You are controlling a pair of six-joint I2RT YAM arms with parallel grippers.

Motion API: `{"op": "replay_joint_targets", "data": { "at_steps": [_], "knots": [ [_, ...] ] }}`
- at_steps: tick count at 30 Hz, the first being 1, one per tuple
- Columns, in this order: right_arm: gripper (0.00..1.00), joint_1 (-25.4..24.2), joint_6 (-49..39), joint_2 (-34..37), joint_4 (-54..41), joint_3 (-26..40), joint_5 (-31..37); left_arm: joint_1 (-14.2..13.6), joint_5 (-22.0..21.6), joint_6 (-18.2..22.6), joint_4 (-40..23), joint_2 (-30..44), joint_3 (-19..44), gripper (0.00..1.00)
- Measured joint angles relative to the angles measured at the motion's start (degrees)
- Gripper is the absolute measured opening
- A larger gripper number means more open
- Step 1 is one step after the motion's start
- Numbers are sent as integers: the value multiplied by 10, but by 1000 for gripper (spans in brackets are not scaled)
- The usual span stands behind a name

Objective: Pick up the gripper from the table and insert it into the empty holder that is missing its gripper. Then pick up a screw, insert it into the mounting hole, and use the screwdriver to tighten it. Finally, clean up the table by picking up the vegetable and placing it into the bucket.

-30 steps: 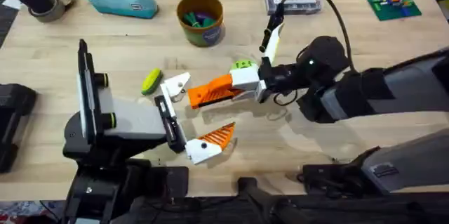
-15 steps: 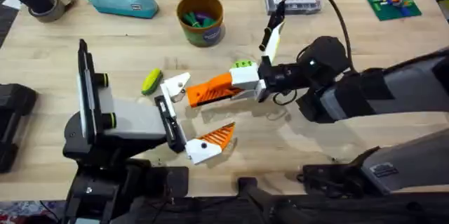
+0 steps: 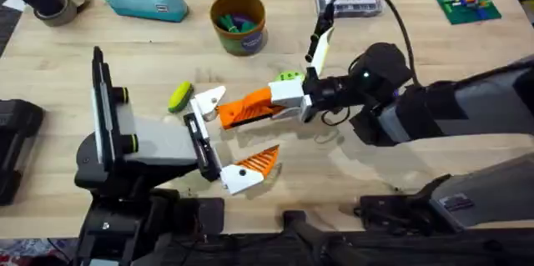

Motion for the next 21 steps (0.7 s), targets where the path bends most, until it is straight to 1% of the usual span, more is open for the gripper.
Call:
{"op": "replay_joint_targets", "data": {
  "at_steps": [3, 14, 21],
  "knots": [
    [20, 0, -1, 0, 11, 1, 2, 0, 1, 1, 0, 0, 0, 992],
    [20, 2, -1, 0, 3, 1, 13, 0, 0, 2, 0, 0, 0, 992],
    [20, 25, -1, 0, 0, 3, 46, 0, 1, 2, 0, 0, 0, 992]
  ]
}}
